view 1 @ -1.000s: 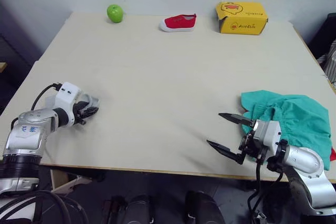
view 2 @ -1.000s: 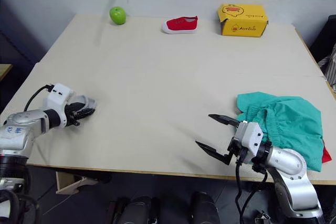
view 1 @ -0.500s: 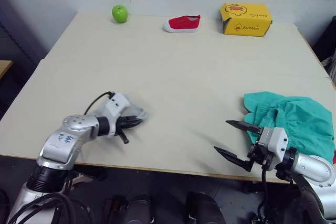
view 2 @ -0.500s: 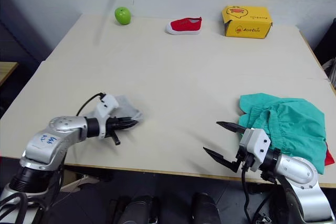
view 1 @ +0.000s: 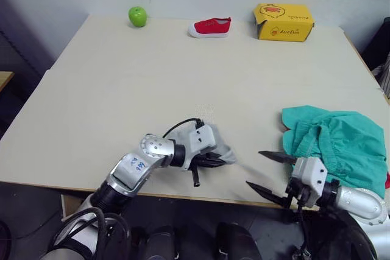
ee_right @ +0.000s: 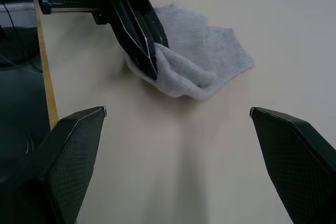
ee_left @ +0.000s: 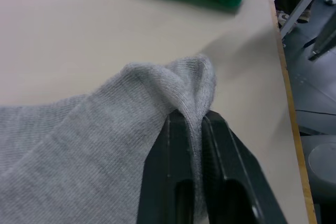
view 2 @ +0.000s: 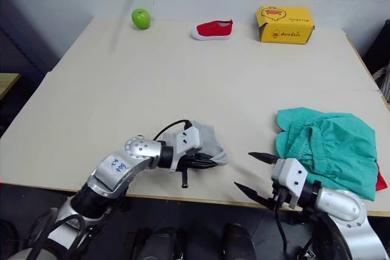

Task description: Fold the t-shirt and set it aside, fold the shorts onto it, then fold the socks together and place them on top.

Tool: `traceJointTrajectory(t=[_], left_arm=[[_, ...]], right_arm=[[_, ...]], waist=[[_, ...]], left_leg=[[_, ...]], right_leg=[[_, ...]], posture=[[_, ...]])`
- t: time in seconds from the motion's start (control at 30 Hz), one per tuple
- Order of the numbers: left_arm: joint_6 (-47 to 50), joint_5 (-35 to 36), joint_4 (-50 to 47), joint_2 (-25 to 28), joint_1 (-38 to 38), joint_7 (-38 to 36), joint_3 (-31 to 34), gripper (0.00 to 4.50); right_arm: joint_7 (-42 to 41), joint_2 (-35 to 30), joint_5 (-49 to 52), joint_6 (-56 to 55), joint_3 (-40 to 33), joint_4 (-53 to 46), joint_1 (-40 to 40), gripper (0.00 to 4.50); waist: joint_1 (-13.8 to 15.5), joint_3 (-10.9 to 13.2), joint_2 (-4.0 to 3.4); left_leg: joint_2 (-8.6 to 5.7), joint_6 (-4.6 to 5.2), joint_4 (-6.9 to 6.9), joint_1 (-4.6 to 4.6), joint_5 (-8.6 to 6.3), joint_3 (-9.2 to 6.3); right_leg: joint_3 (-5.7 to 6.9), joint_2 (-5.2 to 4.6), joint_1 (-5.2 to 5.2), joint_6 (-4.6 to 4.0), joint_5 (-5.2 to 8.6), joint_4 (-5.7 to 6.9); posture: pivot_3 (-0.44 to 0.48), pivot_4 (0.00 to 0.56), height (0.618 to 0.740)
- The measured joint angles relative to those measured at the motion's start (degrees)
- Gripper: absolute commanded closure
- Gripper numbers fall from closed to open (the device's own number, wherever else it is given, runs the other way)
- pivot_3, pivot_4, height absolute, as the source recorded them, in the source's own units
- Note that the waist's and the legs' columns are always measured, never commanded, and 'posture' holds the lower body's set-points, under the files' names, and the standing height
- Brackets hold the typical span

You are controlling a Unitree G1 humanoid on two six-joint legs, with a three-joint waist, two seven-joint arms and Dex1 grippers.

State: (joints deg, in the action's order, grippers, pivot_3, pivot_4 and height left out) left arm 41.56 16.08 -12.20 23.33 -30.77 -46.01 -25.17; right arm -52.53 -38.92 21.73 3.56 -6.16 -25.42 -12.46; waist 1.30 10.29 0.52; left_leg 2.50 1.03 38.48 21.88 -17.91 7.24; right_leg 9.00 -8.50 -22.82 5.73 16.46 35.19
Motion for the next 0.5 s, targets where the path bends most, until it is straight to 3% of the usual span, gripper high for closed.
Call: traceJointTrajectory(t=[0.1,0.23,0.33,0.5], left_arm=[[0.09,0.60,-0.10,0.32,-0.54,-1.79,0.76,2.38],[-3.28,5.16,-0.10,2.51,-0.62,-8.27,6.42,1.10],[-6.61,8.25,2.45,5.47,-2.74,-14.18,11.16,1.10],[-18.19,2.69,22.86,6.83,-12.46,-14.55,15.20,1.10]], right_arm=[[0.90,0.14,-1.07,0.73,2.02,-0.28,2.26,0.00],[2.16,0.20,-4.46,1.60,6.03,-0.32,5.40,0.00],[2.66,0.29,-7.96,1.10,8.76,0.14,7.43,0.00],[4.82,1.23,-15.24,-2.82,12.69,4.73,10.14,0.00]], waist=[[0.06,0.00,0.00],[-0.09,0.01,-0.02],[-0.04,0.01,-0.03],[0.26,0.02,-0.02]], left_leg=[[0.05,0.04,0.23,0.09,-0.03,-0.06],[0.13,0.02,0.47,0.23,-0.09,-0.14],[0.12,0.01,0.52,0.24,-0.10,-0.14],[-0.01,0.13,0.61,0.31,-0.13,-0.16]], right_leg=[[0.04,0.00,0.00,0.00,0.00,0.05],[0.10,0.01,-0.05,-0.04,0.02,0.13],[0.12,0.01,-0.05,-0.06,0.04,0.19],[0.17,-0.04,-0.05,-0.03,0.02,0.21]], posture=[[0.000,0.150,0.740],[0.000,0.150,0.740],[0.000,0.150,0.740],[0.000,0.150,0.740]])
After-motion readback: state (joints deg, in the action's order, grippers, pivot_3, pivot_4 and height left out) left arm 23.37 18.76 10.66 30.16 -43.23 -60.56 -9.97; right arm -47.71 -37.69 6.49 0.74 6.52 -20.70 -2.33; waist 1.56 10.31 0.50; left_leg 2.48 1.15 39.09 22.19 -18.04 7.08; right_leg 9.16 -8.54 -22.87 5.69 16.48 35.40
